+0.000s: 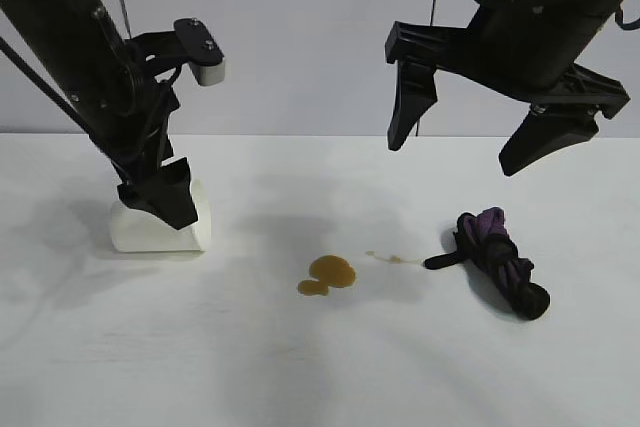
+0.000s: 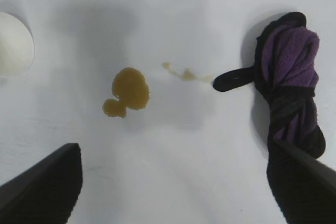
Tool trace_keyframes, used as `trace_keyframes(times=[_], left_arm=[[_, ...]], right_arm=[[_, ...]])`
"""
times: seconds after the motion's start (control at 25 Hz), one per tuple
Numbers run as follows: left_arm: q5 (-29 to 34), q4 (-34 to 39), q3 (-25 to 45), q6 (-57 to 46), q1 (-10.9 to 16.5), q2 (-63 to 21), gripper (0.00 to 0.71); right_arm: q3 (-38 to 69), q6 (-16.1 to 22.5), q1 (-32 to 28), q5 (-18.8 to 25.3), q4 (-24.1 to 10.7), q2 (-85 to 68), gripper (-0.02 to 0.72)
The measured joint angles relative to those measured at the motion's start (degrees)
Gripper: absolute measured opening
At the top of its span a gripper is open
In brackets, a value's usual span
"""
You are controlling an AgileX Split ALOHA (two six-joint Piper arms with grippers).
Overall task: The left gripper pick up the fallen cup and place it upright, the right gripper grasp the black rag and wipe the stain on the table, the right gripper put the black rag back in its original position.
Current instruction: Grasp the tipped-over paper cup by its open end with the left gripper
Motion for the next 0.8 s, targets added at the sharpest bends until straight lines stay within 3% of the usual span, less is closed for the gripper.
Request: trace_keyframes(times=[0.52,0.8], left_arm=[[-3.84,0.00,-0.11,2.23,0.00,6.50,0.685],[-4.94,0.00,-0.29,2.50,0.00,6.84,0.462]], right_arm=[[0.00,-0.05,0.00,-0.05,0.00,0.00,0.660],[0.00,-0.05,0.00,-0.22,0.00,0.00,0.660]])
